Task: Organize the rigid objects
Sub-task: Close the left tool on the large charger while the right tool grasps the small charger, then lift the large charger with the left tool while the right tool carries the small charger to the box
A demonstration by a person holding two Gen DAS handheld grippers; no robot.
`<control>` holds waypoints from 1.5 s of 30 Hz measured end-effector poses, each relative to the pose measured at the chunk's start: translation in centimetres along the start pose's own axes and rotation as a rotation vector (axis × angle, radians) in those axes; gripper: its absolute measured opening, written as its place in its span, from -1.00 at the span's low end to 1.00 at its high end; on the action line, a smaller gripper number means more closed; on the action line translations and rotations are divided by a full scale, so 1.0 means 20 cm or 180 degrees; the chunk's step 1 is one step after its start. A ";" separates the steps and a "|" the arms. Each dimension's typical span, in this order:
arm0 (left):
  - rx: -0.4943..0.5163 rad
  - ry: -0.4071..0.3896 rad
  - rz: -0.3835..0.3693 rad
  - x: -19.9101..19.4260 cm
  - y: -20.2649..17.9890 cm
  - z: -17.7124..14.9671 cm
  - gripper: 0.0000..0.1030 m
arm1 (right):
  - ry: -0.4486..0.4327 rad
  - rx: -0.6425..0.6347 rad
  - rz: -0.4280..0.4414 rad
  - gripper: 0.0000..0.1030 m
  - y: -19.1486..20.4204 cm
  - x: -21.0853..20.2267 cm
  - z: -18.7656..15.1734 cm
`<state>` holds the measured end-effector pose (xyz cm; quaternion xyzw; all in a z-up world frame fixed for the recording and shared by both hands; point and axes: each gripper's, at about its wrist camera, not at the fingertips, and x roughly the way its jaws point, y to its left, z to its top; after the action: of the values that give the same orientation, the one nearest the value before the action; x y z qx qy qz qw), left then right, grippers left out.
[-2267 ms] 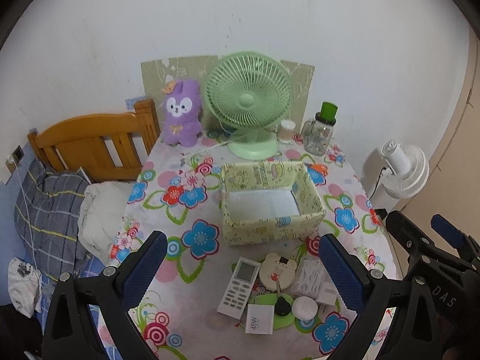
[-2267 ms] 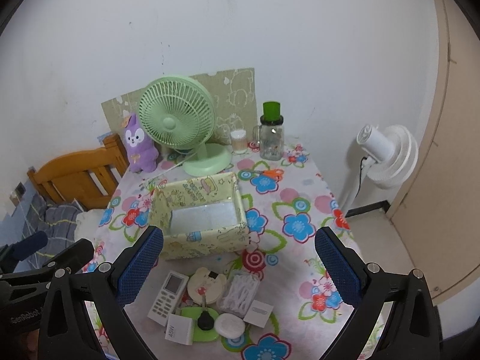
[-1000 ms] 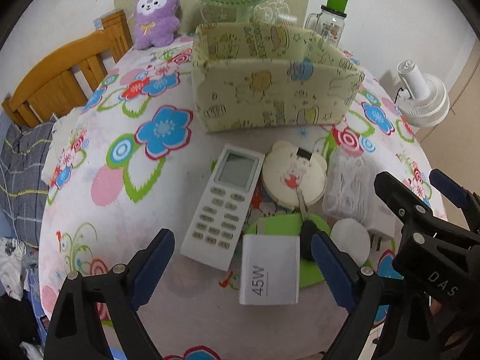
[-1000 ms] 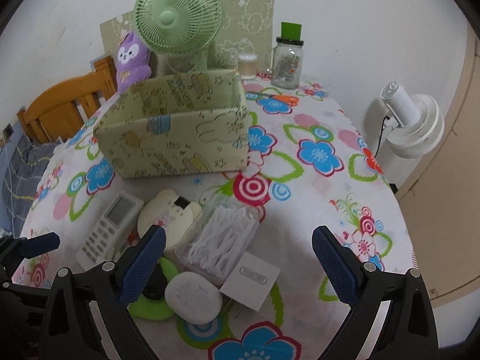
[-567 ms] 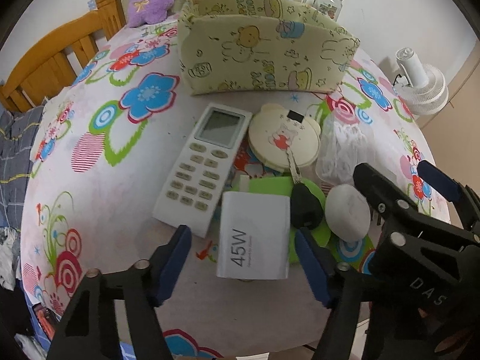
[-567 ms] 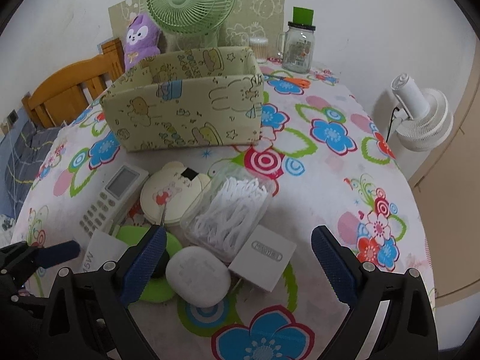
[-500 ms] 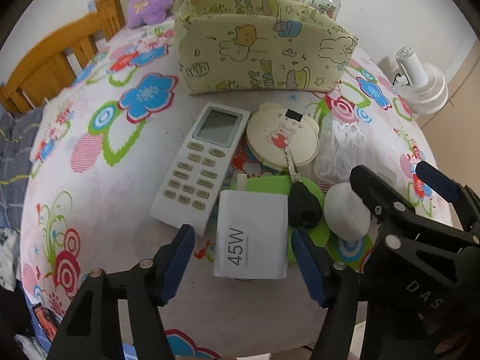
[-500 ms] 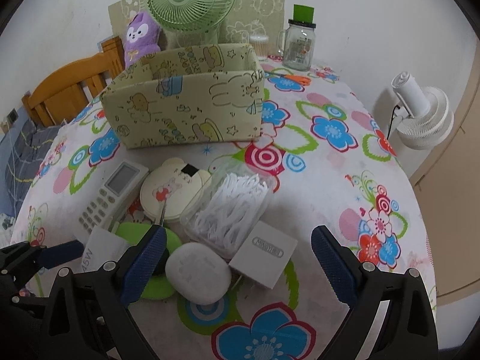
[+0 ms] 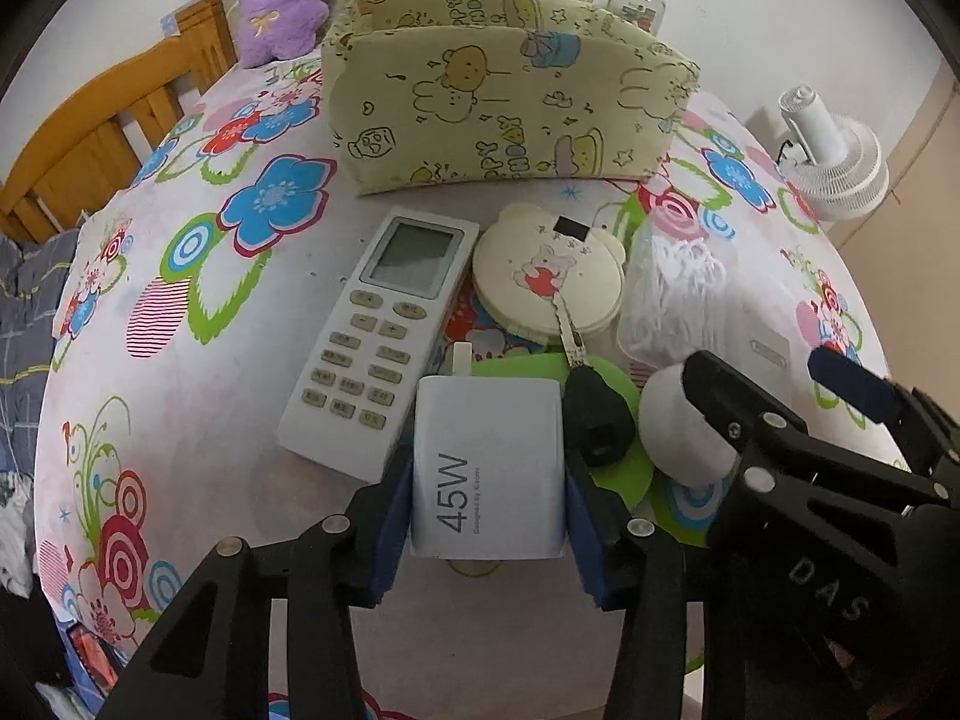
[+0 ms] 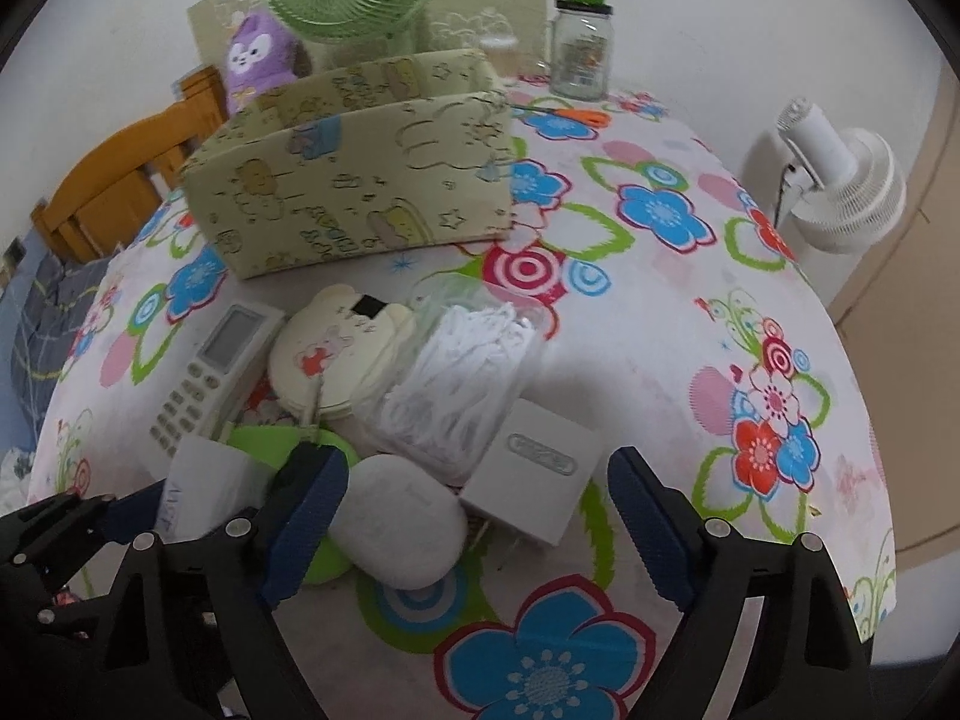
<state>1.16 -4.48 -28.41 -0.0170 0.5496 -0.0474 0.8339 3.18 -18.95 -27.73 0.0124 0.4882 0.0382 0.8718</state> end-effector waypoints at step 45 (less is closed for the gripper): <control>0.0079 -0.0351 0.0058 -0.21 -0.08 0.30 -0.07 | -0.0112 0.0244 -0.0025 -0.06 -0.08 -0.19 0.22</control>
<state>4.96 -5.87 -21.99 -0.0043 0.5023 -0.0457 0.8635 5.12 -20.78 -22.24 0.0446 0.4740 0.0159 0.8793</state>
